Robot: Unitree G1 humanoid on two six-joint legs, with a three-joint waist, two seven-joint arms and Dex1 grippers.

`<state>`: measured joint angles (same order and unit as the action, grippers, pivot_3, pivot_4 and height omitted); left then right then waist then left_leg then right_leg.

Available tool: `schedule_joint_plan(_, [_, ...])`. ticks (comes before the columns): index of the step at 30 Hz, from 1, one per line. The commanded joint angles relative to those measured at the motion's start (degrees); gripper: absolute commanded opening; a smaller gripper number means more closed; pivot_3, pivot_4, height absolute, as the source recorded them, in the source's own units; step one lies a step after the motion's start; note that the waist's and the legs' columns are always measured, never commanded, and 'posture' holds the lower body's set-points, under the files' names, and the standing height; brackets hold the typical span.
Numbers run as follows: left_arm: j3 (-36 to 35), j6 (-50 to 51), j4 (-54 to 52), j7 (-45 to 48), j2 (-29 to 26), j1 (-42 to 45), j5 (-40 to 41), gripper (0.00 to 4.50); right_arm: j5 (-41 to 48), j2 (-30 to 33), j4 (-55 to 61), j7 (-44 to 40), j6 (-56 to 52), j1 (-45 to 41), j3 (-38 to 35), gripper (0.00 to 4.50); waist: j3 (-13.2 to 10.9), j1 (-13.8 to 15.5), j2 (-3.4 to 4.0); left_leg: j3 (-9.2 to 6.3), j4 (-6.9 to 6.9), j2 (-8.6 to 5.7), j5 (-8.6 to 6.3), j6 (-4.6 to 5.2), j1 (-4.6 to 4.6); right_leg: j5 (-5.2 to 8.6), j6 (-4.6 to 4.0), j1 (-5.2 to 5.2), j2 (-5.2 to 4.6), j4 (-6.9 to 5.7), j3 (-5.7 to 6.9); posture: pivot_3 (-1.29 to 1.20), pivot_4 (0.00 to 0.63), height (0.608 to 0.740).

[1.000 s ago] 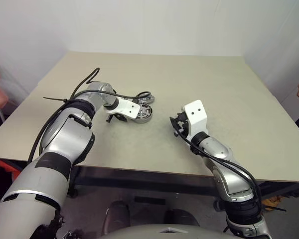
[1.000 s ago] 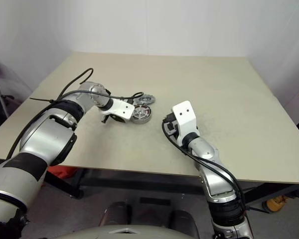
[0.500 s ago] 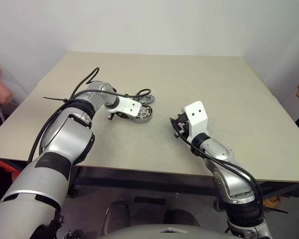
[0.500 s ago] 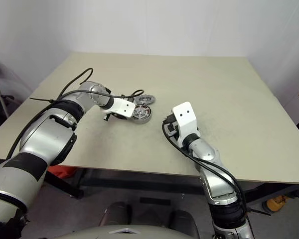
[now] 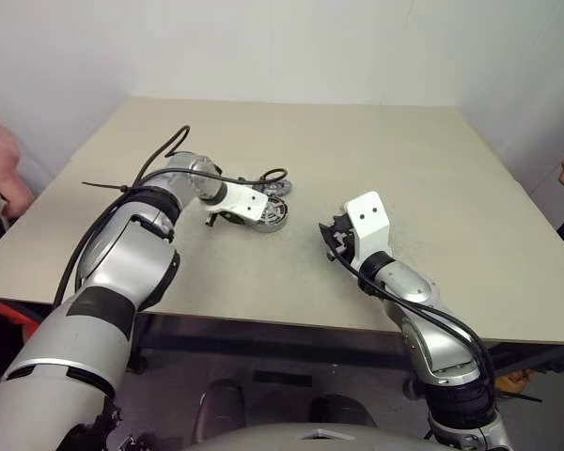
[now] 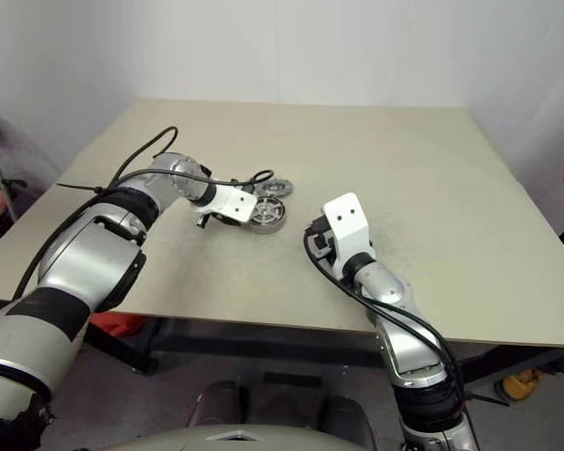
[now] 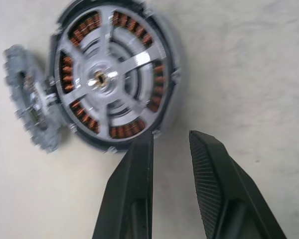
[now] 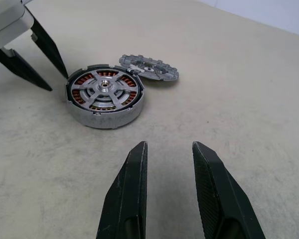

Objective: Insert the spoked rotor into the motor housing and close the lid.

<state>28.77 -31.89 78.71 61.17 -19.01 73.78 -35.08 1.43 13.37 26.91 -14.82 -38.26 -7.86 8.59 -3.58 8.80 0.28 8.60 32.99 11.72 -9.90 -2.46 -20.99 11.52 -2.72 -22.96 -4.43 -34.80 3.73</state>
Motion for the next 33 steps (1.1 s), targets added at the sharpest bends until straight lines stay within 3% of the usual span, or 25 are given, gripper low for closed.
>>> schedule_joint_plan(1, [-0.12, -1.01, -0.23, 1.06, 0.7, 0.92, 0.22, 1.19, -0.18, 0.15, 3.2, 0.51, -0.24, 0.11, -0.25, 1.5, 0.0, 0.01, 0.0, 0.0, 0.0, 0.0, 0.0, 0.0, 0.0, 0.0, 0.0, 0.0, 0.0, 0.0, 0.0, 0.0, 0.0, 0.74])
schedule_joint_plan(17, [1.29, 0.49, 0.13, -1.91, 1.98, 0.11, -1.7, 1.19, -0.36, 0.38, 5.54, 1.11, -1.82, 1.63, -0.55, 1.5, 0.0, 0.01, 0.0, -0.01, 0.0, 0.0, -0.01, 0.02, 0.15, 0.17, 0.31, 0.13, 0.0, -0.01, 0.0, 0.0, 0.0, 0.74])
schedule_joint_plan(20, [1.33, 0.83, 0.13, -2.43, 1.85, 0.24, -1.83, 1.8, -0.35, 0.37, 5.22, 1.07, -1.75, 1.25, -0.41, 1.5, 0.0, 0.01, -0.01, -0.01, 0.0, 0.0, -0.01, 0.02, 0.17, 0.17, 0.3, 0.15, 0.0, -0.01, 0.0, 0.0, 0.0, 0.74])
schedule_joint_plan(22, [1.61, 0.83, 0.07, -3.7, 1.76, 0.23, -2.26, 2.43, -0.28, 0.4, 5.06, 0.98, -1.69, 1.05, -0.48, 1.5, 0.0, 0.01, 0.0, -0.01, 0.0, 0.0, -0.01, 0.01, 0.16, 0.14, 0.26, 0.14, 0.0, -0.01, 0.0, 0.0, 0.0, 0.74])
schedule_joint_plan(33, [1.91, 0.18, 0.18, -3.39, 1.94, -0.22, -2.32, 2.43, -0.38, 0.43, 5.32, 1.08, -1.73, 1.26, -0.4, 1.5, 0.0, 0.02, -0.01, -0.02, 0.0, 0.0, -0.01, 0.02, 0.16, 0.16, 0.3, 0.14, -0.01, -0.01, 0.0, 0.0, 0.0, 0.74])
